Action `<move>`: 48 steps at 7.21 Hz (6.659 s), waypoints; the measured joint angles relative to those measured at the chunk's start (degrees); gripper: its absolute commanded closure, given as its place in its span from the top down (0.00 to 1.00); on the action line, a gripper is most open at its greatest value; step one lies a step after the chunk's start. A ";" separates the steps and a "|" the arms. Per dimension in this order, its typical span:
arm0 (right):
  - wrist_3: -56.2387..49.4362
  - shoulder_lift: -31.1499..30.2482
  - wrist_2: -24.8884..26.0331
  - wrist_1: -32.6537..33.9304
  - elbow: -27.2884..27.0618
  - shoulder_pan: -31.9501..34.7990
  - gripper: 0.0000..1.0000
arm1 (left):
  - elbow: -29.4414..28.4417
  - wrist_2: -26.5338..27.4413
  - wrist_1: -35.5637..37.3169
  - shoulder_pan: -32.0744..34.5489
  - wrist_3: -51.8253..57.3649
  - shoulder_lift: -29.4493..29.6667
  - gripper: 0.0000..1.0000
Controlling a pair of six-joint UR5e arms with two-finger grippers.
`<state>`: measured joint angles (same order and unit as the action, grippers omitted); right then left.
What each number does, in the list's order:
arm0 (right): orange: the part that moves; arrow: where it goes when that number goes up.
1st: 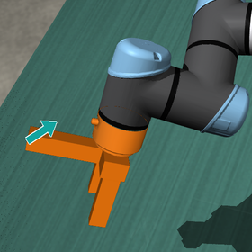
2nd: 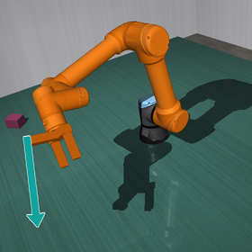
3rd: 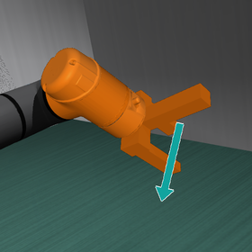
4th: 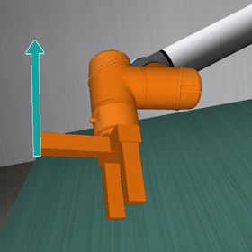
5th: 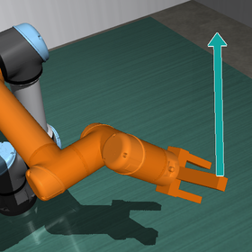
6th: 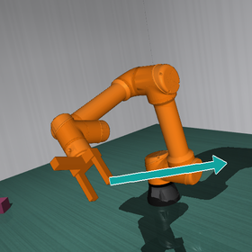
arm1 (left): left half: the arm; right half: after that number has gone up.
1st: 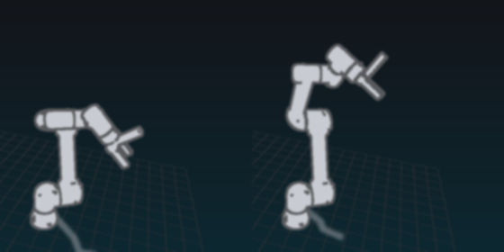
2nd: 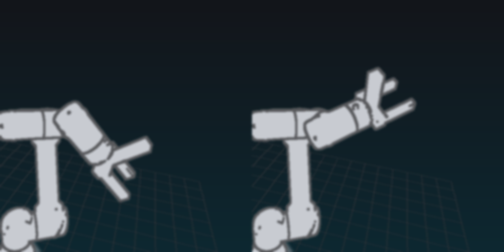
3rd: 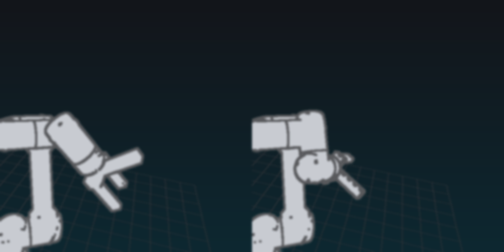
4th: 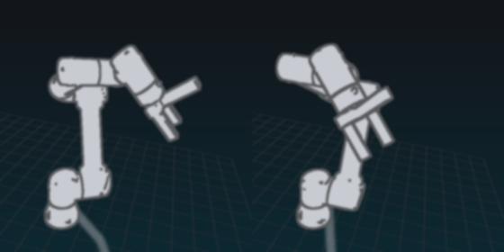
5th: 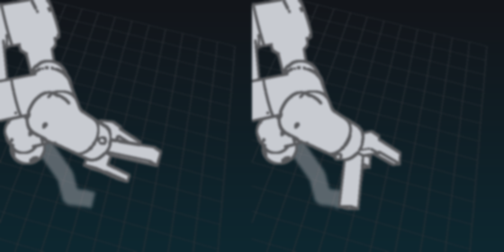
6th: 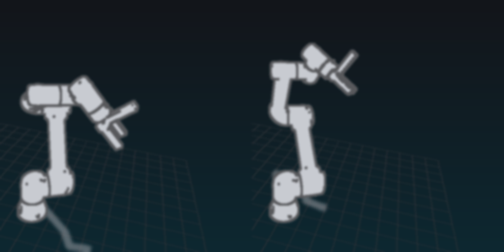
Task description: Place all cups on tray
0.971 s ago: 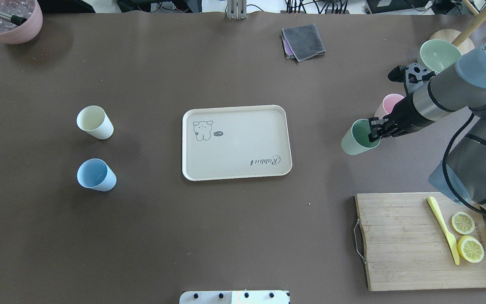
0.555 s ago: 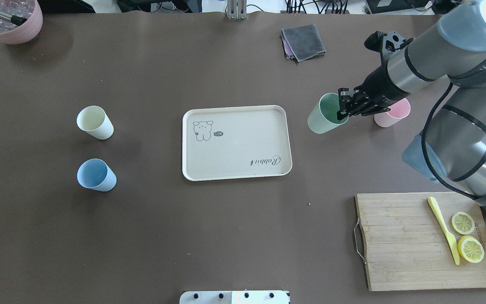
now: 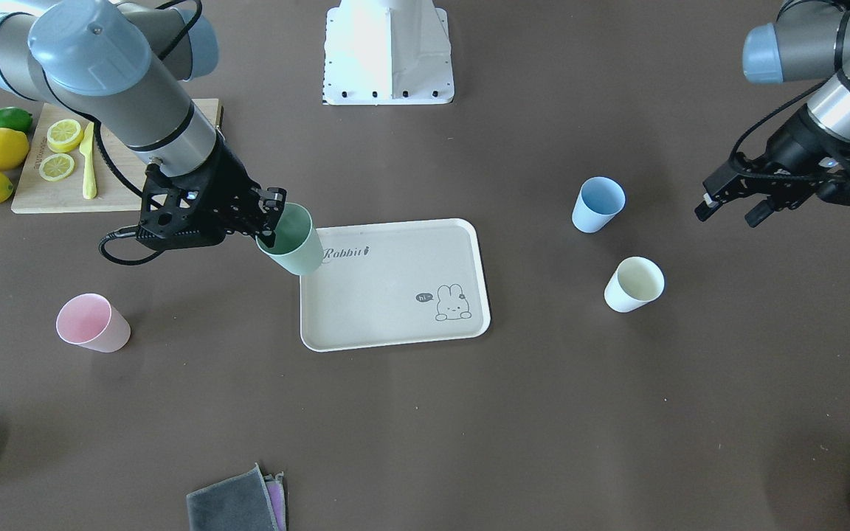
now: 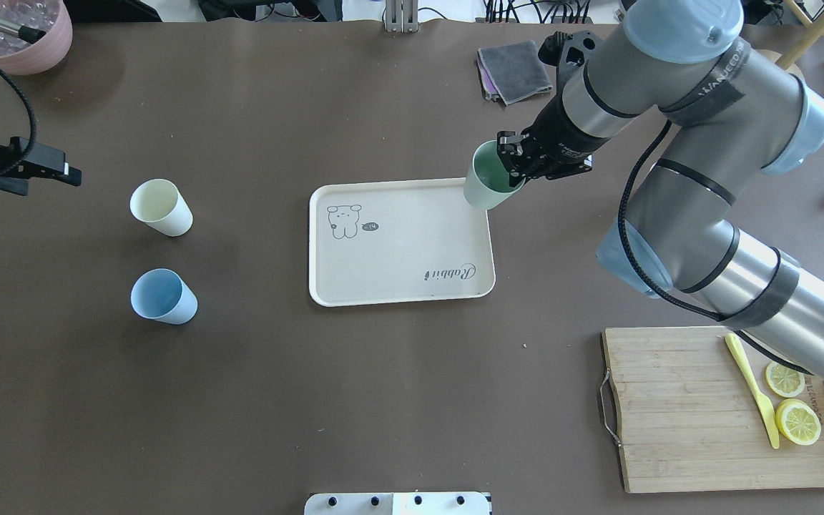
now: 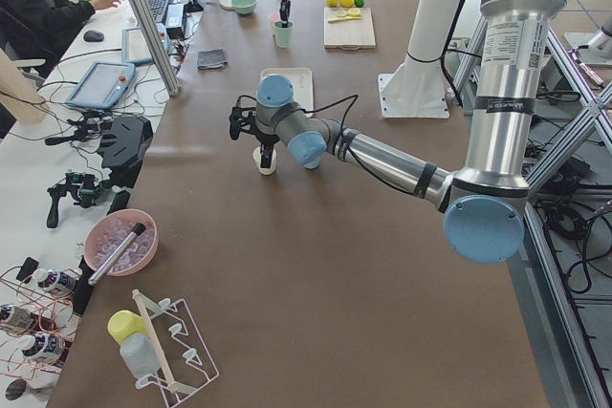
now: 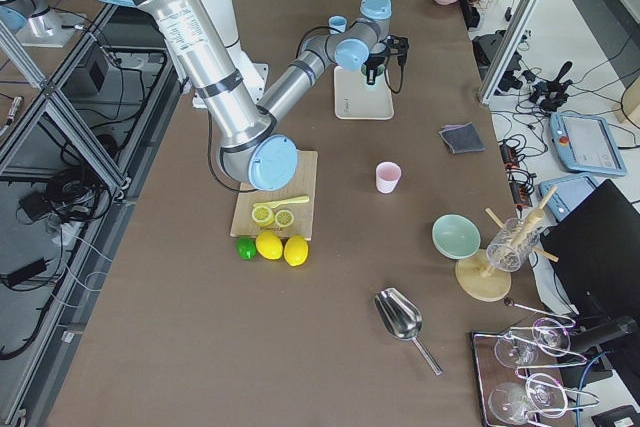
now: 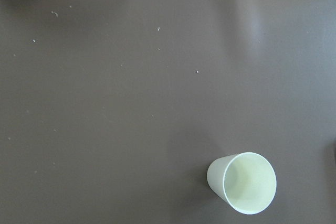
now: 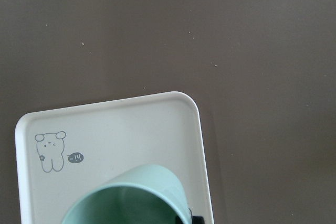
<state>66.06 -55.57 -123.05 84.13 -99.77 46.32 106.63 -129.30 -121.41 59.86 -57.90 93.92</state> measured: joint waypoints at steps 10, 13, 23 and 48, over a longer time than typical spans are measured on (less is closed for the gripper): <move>-0.56 3.58 4.63 -0.63 8.25 -6.71 0.00 | -0.17 9.28 -1.92 -16.24 -6.06 -0.86 0.93; -0.57 3.76 4.94 -0.63 8.94 -6.88 0.00 | -0.11 10.07 -2.34 -18.14 -5.97 -2.19 0.89; -0.64 5.69 5.89 -0.55 9.84 -7.25 1.00 | 3.15 7.87 2.32 -17.46 -10.84 2.04 0.00; -29.09 -14.55 0.50 -8.56 16.67 10.91 0.00 | -2.40 15.76 32.12 -19.22 -13.39 33.58 0.97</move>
<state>36.97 -70.12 -122.56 75.57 -83.10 57.23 104.23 -113.53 -89.29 40.64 -71.29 127.50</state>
